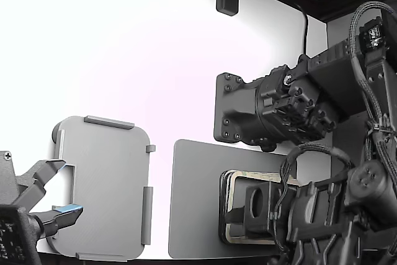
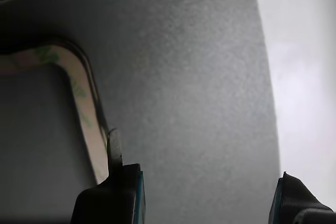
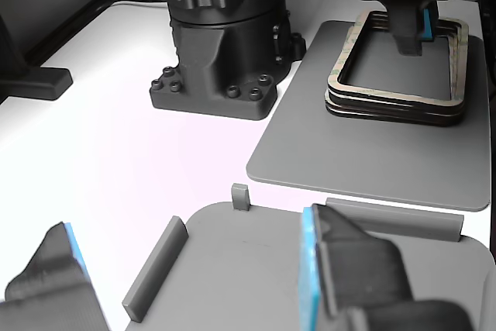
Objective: Move top rectangular frame to the holder.
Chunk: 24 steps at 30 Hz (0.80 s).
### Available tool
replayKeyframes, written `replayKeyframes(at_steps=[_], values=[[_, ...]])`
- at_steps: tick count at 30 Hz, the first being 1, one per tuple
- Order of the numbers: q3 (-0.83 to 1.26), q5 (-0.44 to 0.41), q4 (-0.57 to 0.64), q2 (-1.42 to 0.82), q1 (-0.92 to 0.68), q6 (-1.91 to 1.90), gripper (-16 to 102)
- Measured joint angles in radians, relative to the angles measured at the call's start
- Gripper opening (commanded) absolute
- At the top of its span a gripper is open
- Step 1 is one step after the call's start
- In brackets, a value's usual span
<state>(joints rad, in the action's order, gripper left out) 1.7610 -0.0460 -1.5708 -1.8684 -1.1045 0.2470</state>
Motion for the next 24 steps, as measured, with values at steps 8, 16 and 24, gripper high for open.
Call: replayKeyframes(at_steps=[8,16,24], values=[[-0.021,0.026,0.026,0.107,-0.110,-0.060,100],[0.072,0.080,0.118,0.147,-0.137,-0.029,97],[0.104,0.084,0.127,0.163,-0.141,-0.011,92]])
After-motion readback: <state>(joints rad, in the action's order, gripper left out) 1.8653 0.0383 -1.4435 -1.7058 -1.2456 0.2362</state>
